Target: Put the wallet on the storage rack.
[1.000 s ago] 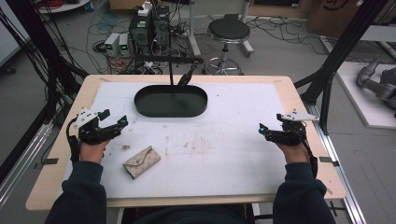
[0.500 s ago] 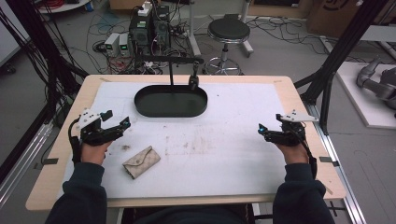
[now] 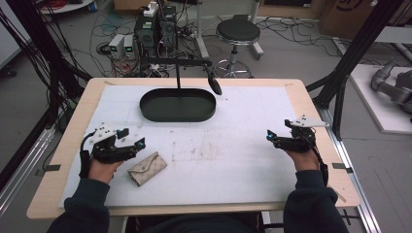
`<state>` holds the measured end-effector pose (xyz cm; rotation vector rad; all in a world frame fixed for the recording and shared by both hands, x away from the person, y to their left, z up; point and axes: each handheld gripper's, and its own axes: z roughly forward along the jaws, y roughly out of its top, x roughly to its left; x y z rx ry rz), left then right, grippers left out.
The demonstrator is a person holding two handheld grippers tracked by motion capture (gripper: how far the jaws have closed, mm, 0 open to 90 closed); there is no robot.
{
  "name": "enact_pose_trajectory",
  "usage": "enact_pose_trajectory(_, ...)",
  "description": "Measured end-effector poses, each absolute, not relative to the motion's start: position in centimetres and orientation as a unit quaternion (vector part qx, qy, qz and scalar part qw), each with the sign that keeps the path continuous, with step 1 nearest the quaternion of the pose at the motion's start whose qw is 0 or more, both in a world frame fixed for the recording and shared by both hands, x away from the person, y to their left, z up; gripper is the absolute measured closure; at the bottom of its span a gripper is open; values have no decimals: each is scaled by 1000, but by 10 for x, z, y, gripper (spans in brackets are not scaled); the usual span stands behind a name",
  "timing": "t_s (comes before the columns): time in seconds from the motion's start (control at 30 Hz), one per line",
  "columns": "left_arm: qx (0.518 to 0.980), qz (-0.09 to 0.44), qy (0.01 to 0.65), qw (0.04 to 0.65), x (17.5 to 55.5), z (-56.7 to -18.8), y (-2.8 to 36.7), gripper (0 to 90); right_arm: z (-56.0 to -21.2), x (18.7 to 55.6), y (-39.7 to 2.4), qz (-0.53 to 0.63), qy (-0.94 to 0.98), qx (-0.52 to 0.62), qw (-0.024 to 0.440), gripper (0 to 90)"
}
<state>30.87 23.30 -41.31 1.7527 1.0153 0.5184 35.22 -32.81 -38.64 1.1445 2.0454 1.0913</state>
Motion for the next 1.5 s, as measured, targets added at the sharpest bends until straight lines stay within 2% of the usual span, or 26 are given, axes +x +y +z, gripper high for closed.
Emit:
enact_pose_trajectory(0.3,770,163,382,485,296,-428,213,206,-387,353,-321,402,767,419,273,196)
enact_pose_trajectory(0.5,804,146,377,436,302,-439,202,220,-387,354,-322,401,767,421,273,196)
enact_pose_trajectory(0.57,808,130,378,433,304,-440,202,286,-387,354,-322,400,767,421,273,197)
enact_pose_trajectory(0.63,816,117,370,428,305,-440,202,432,-387,354,-322,398,768,421,274,197)
enact_pose_trajectory(0.83,802,119,388,439,308,-436,207,507,-387,352,-322,398,766,424,273,197)
enact_pose_trajectory(0.87,798,130,389,442,309,-434,209,554,-387,353,-322,398,766,423,275,197)
enact_pose_trajectory(0.93,789,144,384,457,311,-430,214,813,-387,353,-323,398,766,423,274,197)
enact_pose_trajectory(0.97,788,149,387,455,313,-430,214,838,-387,353,-323,397,767,422,275,197)
enact_pose_trajectory(1.0,785,147,395,454,315,-431,215,767,-387,352,-322,398,766,424,273,197)
enact_pose_trajectory(1.03,784,145,399,454,315,-431,214,767,-387,352,-322,398,766,424,273,197)
enact_pose_trajectory(1.07,783,144,406,449,315,-432,212,560,-387,352,-322,398,767,423,274,197)
enact_pose_trajectory(1.1,780,150,418,440,314,-434,209,560,-387,352,-322,398,767,423,274,197)
enact_pose_trajectory(1.13,781,153,422,435,313,-435,208,480,-387,352,-323,397,766,425,274,198)
enact_pose_trajectory(1.17,779,151,427,434,311,-435,207,437,-387,352,-324,398,766,425,274,197)
enact_pose_trajectory(1.4,778,146,446,418,302,-437,203,238,-387,353,-323,398,767,424,272,198)
enact_pose_trajectory(1.5,785,145,442,409,299,-439,199,223,-387,353,-323,397,768,423,271,199)
